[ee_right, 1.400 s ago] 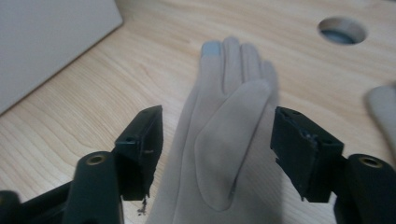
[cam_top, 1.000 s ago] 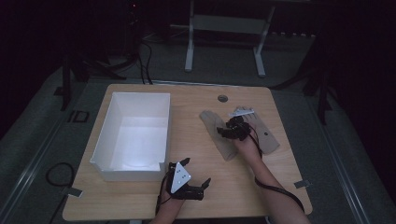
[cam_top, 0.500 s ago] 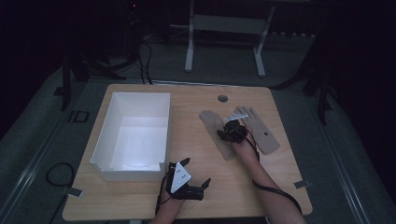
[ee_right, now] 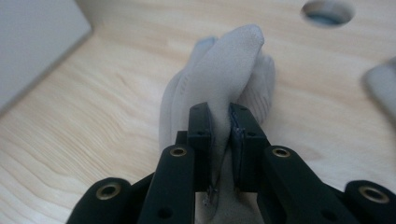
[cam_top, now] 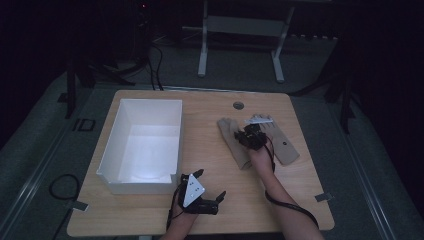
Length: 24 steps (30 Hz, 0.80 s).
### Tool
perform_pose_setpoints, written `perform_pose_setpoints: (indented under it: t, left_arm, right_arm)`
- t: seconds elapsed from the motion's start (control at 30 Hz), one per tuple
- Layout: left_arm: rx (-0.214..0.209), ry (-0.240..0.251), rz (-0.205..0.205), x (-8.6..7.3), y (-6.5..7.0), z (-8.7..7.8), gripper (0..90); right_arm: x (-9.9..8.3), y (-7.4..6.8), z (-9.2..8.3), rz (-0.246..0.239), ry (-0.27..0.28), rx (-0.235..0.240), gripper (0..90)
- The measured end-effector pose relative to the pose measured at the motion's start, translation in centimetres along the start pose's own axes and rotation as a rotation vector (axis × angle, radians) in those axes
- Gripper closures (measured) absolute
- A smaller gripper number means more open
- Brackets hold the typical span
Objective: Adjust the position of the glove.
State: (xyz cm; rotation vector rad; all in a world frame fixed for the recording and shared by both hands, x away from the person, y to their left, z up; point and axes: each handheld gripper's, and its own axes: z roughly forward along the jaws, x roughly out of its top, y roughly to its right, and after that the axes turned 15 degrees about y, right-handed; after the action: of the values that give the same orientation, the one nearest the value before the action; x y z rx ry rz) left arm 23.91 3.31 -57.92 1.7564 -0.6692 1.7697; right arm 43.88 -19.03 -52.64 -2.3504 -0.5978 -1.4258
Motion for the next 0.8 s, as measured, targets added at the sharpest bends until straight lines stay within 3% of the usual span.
perform_pose_setpoints:
  t: [0.1, 0.27, 0.37, 0.63, 0.73, 0.8]
  left_arm:
    - [0.001, -0.001, 0.0, 0.0, 0.0, 0.0, 0.2]
    - [0.001, -0.001, 0.005, 0.0, 0.0, 0.0, 0.1]
    - [0.001, -0.002, 0.006, 0.0, 0.1, 0.0, 0.2]
    - [0.002, -0.003, 0.009, 0.0, 0.1, 0.0, 0.2]
    - [0.001, -0.003, 0.011, 0.0, 0.1, 0.0, 0.2]
    - [0.001, -0.003, 0.014, 0.0, 0.1, 0.0, 0.1]
  right_arm:
    - [1.5, -0.6, -1.8, 0.038, 0.046, -0.037, 80.2]
    - [1.7, -1.4, -3.8, 0.056, 0.078, -0.089, 80.2]
    - [0.8, -1.6, -5.6, 0.097, 0.102, -0.139, 80.2]
    - [-1.3, -2.6, -7.9, 0.128, 0.127, -0.201, 80.2]
    - [-1.8, -2.9, -8.0, 0.126, 0.122, -0.21, 80.1]
    - [-2.5, -3.1, -8.1, 0.148, 0.123, -0.213, 80.1]
